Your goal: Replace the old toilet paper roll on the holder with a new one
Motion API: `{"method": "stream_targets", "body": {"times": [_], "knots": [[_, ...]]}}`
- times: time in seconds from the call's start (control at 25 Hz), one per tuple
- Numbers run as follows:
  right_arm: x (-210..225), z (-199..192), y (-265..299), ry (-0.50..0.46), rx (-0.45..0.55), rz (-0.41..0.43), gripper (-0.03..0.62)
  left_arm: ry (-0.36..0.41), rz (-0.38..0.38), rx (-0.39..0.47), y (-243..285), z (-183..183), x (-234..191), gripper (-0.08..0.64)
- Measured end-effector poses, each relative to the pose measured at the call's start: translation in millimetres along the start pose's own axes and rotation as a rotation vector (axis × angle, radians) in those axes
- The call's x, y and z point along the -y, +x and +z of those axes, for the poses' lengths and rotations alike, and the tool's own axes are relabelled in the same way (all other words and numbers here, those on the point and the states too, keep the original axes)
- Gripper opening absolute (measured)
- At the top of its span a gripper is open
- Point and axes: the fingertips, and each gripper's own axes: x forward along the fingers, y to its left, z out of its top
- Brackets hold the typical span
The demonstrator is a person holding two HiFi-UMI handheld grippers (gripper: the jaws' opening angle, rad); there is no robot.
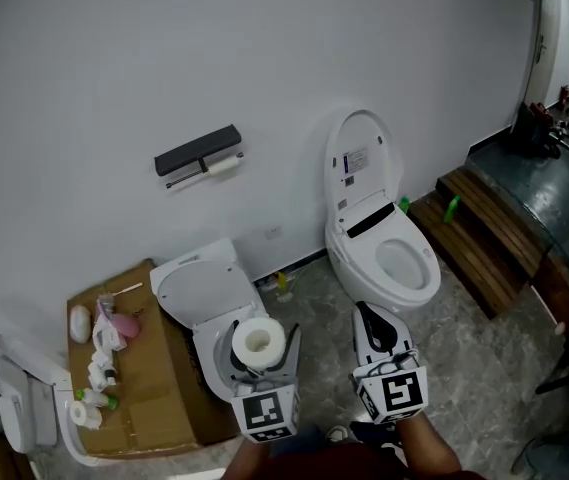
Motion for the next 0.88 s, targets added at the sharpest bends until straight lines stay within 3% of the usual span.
{"method": "stream_targets", "body": {"times": [0.36,0.88], "knots": [[22,-28,85,0.009,-0.033,0.054,0.014,0.005,0.020,-0.008,87,-14,-28,0.451],[27,-28,290,-0.044,-0.068,0.108,0.014,-0.049,0.090,0.052,255,2,-139,0.451]]}}
